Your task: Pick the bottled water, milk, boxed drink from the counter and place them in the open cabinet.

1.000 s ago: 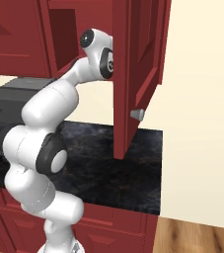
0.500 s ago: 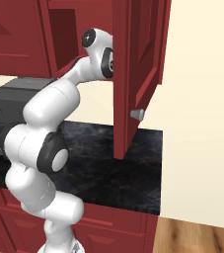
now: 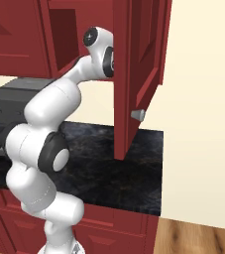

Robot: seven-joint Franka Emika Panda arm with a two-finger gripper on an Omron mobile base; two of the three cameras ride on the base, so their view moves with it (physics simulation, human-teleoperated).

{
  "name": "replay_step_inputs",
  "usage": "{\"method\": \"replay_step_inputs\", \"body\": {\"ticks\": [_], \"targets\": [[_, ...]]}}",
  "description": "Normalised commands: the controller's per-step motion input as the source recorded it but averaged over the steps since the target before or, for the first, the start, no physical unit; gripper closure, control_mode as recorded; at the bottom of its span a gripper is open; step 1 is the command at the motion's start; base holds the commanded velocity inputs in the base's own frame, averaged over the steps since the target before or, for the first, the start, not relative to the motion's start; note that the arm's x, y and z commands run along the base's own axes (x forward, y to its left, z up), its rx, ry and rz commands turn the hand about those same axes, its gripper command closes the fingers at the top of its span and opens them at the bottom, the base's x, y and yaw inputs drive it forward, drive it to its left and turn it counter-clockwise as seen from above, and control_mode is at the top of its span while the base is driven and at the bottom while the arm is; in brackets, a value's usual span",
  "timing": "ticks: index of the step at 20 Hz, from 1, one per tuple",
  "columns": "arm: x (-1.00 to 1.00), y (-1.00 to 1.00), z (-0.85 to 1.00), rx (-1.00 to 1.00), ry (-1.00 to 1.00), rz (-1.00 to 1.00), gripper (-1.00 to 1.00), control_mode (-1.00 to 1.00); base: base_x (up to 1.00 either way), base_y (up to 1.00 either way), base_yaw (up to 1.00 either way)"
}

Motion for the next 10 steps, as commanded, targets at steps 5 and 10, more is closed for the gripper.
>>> {"method": "replay_step_inputs", "body": {"ticks": [5, 10], "targets": [[0.01, 0.00, 0.19, 0.00, 0.00, -0.02, -1.00, -1.00, 0.00, 0.00, 0.00], [-0.08, 0.00, 0.13, 0.00, 0.00, -0.02, -1.00, -1.00, 0.00, 0.00, 0.00]]}}
